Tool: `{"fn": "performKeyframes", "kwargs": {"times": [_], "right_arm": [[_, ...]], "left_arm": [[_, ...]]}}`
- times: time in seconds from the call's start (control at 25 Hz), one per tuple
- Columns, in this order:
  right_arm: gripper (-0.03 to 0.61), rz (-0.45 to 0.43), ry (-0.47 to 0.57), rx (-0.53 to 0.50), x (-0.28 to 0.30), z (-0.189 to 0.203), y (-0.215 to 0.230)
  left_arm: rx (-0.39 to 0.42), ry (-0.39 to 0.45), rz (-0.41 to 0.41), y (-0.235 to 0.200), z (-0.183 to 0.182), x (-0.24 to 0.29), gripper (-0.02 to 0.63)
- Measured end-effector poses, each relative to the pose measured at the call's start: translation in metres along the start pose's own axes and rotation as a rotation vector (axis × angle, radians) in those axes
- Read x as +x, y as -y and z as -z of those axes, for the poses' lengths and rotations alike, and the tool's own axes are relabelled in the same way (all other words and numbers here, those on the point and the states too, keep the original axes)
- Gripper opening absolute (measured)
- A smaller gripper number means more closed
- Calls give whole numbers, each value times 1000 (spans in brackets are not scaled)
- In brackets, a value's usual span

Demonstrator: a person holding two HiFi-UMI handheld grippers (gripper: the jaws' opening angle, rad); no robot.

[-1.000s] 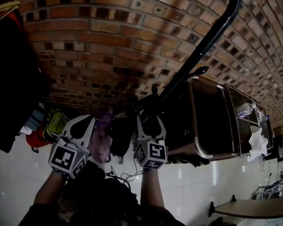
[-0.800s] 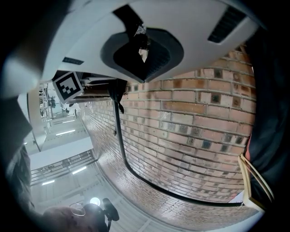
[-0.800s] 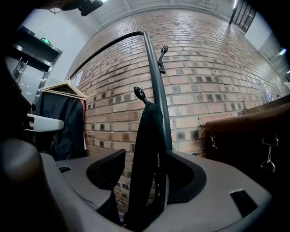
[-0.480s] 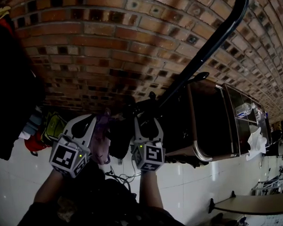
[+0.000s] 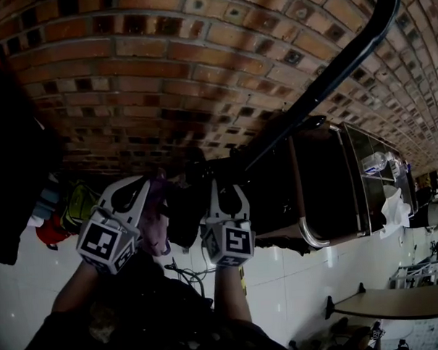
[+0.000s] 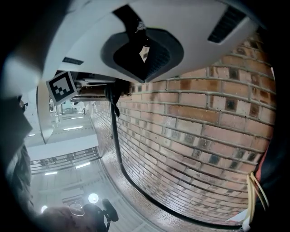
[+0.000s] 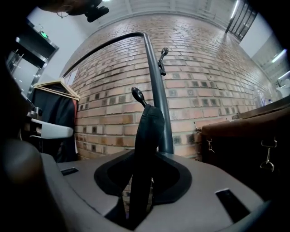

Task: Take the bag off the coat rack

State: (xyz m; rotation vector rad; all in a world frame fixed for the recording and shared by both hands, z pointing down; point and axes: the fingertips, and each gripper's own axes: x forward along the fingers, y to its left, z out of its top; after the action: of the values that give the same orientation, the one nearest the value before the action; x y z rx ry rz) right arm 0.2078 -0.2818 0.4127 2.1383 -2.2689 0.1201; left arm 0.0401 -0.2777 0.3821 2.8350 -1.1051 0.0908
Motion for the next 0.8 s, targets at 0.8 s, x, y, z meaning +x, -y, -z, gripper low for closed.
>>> {"fn": "performKeyframes", "kwargs": {"times": [0.8], "right_arm": [[57, -228, 146, 149, -13, -64, -36]], "left_arm": [[-17, -20, 101, -10, -8, 43, 34]]}}
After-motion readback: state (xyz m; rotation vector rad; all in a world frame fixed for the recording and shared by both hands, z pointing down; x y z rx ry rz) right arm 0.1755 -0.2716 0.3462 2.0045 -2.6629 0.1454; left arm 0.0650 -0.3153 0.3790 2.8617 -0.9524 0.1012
